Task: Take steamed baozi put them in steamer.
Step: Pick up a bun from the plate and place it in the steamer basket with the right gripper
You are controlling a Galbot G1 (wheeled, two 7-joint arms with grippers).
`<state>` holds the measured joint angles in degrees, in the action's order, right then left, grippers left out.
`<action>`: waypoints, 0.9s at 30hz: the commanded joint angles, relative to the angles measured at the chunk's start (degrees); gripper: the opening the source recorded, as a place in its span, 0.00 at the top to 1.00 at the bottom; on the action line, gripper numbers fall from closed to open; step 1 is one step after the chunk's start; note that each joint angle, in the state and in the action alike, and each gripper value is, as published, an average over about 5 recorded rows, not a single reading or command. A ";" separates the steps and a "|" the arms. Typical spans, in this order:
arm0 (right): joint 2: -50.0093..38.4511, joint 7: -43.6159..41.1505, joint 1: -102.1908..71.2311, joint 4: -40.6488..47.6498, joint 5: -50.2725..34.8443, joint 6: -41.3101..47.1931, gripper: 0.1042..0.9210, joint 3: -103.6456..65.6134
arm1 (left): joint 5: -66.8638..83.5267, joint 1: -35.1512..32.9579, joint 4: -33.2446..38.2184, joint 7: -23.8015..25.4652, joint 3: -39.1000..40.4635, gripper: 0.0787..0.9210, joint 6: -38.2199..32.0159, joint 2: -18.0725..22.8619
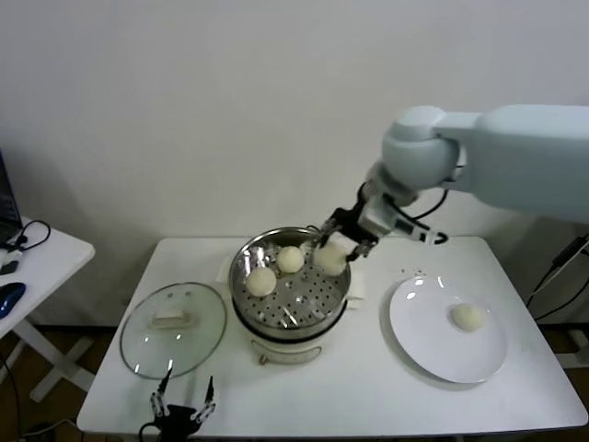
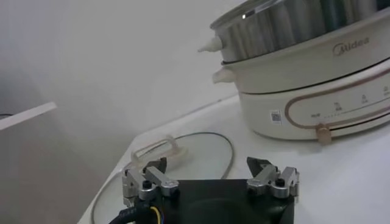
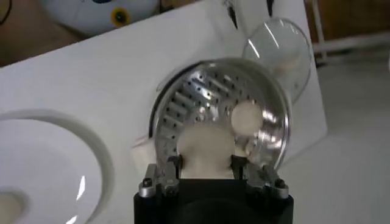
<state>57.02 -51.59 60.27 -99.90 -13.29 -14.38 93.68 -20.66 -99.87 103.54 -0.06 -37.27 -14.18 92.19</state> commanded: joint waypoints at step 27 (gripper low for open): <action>15.76 3.21 -22.45 16.21 17.35 -7.80 0.44 -4.35 | 0.22 0.28 -0.14 -0.09 -0.90 0.12 -0.09 0.98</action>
<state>70.87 -48.65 40.22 -86.36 2.31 -21.51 89.69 -20.47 -99.56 103.46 -0.14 -38.18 -14.22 92.19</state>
